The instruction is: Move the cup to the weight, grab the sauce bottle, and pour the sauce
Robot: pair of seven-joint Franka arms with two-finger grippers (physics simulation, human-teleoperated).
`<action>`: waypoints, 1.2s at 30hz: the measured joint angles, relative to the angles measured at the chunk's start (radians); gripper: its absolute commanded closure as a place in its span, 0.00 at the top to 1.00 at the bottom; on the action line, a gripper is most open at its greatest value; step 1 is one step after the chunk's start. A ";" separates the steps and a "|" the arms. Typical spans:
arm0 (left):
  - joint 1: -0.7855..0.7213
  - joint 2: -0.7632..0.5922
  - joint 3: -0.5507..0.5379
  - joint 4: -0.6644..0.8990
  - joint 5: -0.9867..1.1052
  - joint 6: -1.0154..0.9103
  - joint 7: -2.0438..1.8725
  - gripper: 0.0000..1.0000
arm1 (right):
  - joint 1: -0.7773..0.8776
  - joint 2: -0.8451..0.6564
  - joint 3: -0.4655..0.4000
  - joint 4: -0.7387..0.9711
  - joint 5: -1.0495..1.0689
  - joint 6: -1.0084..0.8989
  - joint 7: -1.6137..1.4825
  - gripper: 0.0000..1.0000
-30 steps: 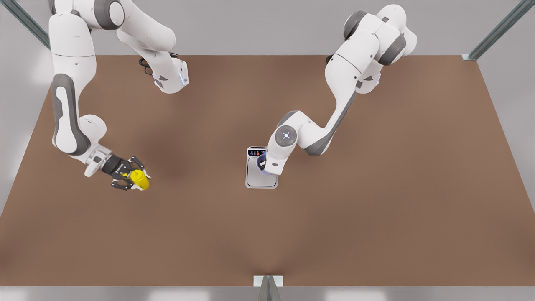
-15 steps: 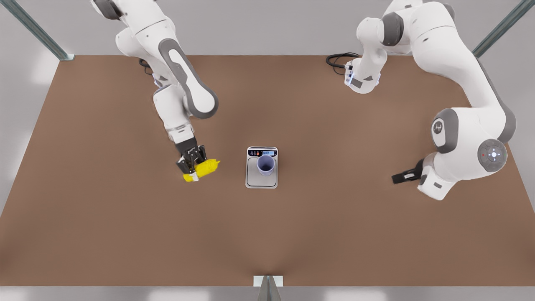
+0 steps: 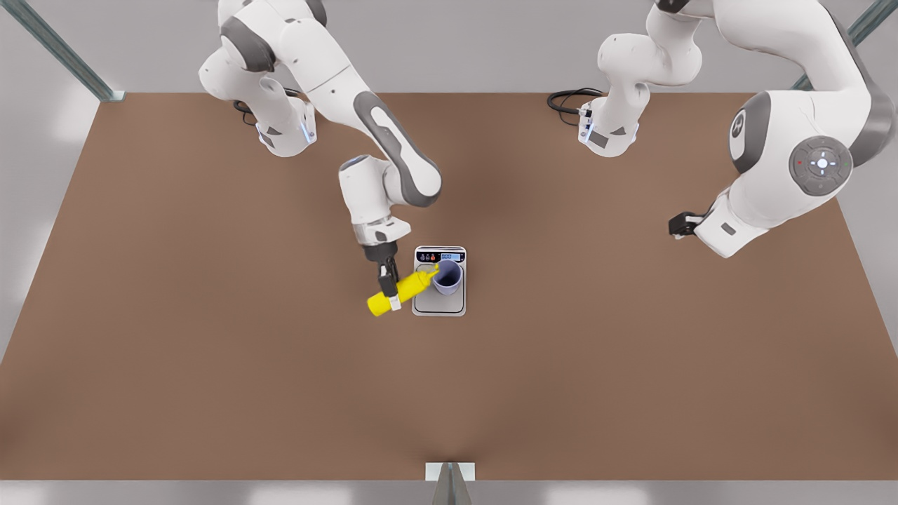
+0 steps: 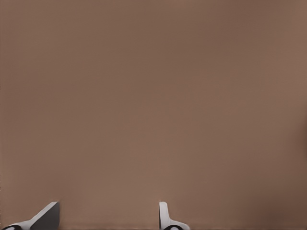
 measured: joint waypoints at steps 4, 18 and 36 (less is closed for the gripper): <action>0.000 0.000 0.000 0.000 0.005 -0.003 0.000 1.00 | 0.074 0.018 -0.078 0.002 0.000 0.002 -0.101 0.57; 0.000 0.002 0.000 -0.006 0.008 -0.009 -0.006 1.00 | 0.284 0.175 -0.292 0.035 0.000 0.003 -0.209 0.56; -0.004 0.015 0.001 -0.006 0.007 -0.020 -0.014 1.00 | -0.267 -0.106 0.126 0.069 0.546 -0.020 -0.226 0.57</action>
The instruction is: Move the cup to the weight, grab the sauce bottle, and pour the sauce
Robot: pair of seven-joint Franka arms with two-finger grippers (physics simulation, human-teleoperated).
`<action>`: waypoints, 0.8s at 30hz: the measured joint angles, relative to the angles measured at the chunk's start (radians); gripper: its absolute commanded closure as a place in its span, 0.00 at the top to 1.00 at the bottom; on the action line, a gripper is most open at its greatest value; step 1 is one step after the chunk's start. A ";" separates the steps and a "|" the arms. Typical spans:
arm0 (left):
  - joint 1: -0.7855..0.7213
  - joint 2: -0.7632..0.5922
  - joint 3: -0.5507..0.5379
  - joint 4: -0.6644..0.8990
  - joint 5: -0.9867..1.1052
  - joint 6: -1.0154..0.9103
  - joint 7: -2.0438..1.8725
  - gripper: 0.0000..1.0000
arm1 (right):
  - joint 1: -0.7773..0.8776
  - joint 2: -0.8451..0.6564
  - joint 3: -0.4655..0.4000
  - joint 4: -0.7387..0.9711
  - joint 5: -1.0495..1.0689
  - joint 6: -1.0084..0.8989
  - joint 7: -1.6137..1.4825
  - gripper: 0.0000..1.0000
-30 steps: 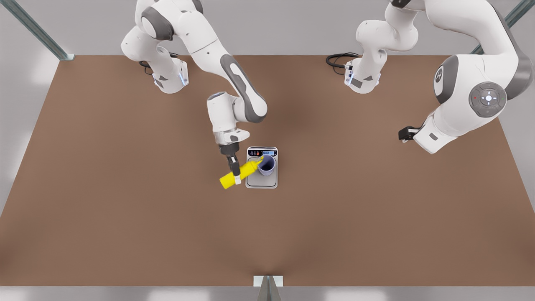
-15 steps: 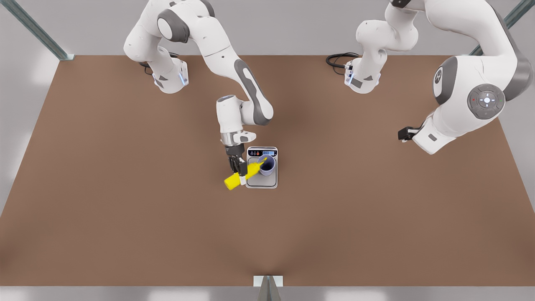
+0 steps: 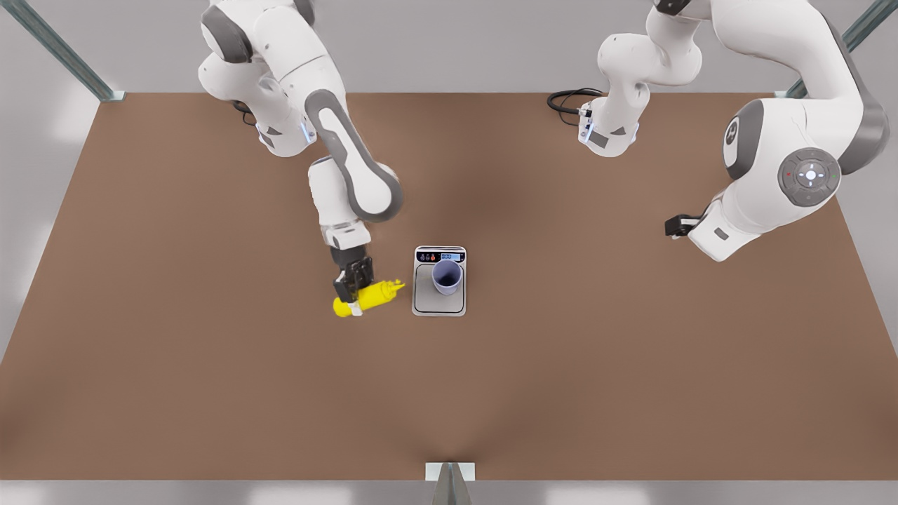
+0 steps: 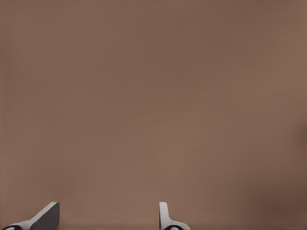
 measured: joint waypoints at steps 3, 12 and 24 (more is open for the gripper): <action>-0.003 0.003 0.001 0.000 0.000 0.000 -0.002 1.00 | -0.631 0.005 0.571 -0.011 0.019 0.002 -0.060 0.57; -0.007 0.014 -0.001 0.000 0.000 -0.006 -0.028 1.00 | -1.603 0.447 1.341 -0.127 0.019 0.006 -0.168 0.57; -0.007 0.023 -0.001 0.000 0.001 -0.006 -0.040 1.00 | -1.762 0.592 1.283 -0.052 0.546 0.009 -0.168 0.58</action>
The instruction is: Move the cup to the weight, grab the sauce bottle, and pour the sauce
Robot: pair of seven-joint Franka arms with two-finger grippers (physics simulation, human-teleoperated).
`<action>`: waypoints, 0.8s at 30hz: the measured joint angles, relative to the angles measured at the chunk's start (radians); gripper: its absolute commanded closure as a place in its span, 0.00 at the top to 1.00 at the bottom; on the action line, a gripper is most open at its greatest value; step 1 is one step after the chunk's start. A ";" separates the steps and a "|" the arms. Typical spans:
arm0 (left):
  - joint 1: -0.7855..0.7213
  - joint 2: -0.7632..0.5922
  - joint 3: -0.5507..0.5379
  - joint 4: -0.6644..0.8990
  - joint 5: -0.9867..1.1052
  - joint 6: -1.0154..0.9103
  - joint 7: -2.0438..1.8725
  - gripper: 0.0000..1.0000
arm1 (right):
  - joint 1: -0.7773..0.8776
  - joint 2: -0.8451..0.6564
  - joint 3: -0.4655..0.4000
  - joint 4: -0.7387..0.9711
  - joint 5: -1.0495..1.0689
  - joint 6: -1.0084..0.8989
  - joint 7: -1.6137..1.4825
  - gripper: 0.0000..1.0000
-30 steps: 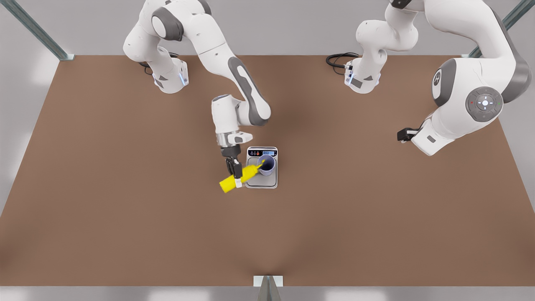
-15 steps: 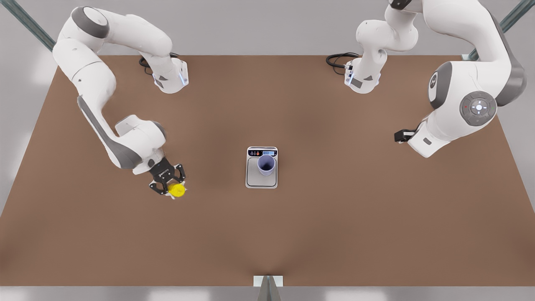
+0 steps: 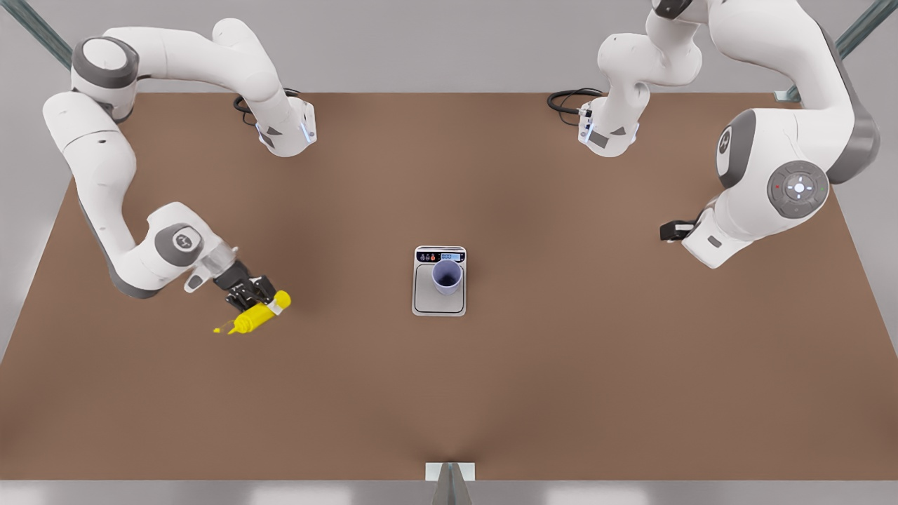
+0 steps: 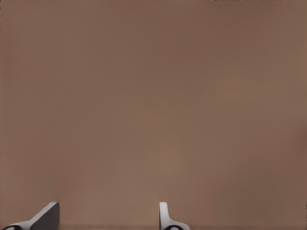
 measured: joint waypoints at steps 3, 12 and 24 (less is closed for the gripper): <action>0.000 0.000 0.000 0.000 0.000 0.001 0.000 1.00 | -0.003 -0.005 0.017 0.041 -0.001 -0.002 0.000 0.58; 0.000 0.002 0.000 0.000 0.000 -0.002 -0.002 1.00 | 0.010 -0.015 -0.008 0.064 -0.071 -0.010 0.000 0.58; 0.000 0.008 0.000 0.000 0.000 -0.002 -0.006 1.00 | 0.006 -0.211 -0.021 -0.123 -0.190 -0.295 0.000 0.58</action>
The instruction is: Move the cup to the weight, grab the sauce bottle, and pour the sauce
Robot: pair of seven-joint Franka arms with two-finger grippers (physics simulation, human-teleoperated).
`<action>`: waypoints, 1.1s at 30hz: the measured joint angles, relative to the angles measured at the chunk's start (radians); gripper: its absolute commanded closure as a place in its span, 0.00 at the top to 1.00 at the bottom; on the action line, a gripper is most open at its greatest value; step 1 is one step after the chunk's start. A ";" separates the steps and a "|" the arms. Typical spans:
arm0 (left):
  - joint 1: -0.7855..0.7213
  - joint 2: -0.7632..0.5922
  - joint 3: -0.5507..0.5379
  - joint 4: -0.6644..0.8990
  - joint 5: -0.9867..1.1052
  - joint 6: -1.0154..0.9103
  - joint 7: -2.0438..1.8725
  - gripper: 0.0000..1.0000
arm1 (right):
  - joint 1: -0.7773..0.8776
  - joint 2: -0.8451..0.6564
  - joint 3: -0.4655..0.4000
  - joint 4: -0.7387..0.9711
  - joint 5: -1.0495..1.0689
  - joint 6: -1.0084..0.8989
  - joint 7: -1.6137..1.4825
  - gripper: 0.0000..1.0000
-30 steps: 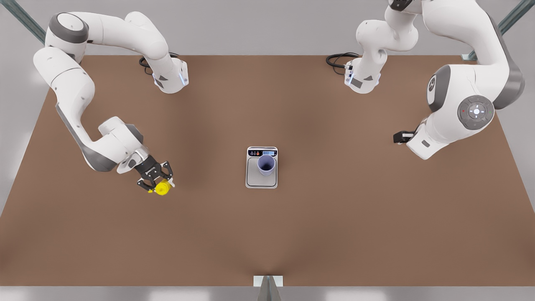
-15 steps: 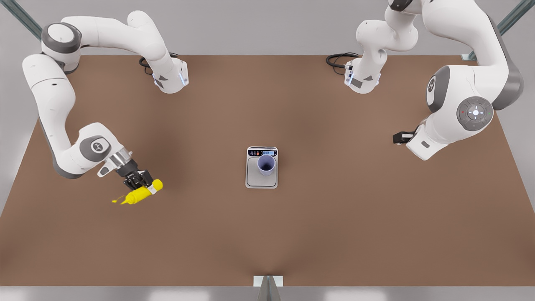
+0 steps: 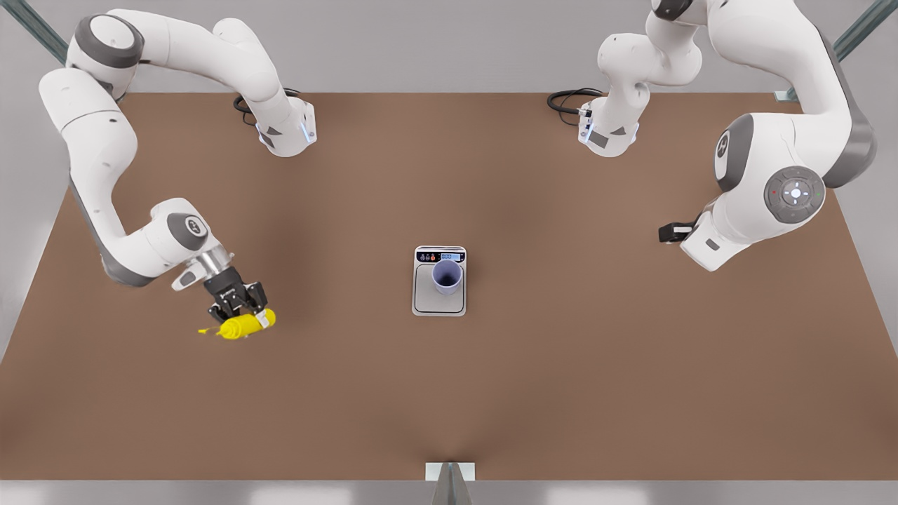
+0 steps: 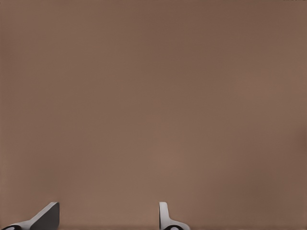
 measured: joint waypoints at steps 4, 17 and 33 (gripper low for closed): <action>0.000 0.007 0.000 0.000 0.000 0.001 0.000 1.00 | 0.011 -0.066 -0.076 -0.067 -0.011 -0.170 0.000 0.58; 0.000 0.015 0.000 -0.002 -0.001 -0.001 0.000 1.00 | 0.173 -0.112 -0.287 -0.003 -0.058 -0.340 0.000 0.58; 0.001 0.026 0.000 -0.002 -0.002 -0.001 0.000 1.00 | 0.598 -0.130 -0.684 0.117 0.072 -0.451 0.000 0.61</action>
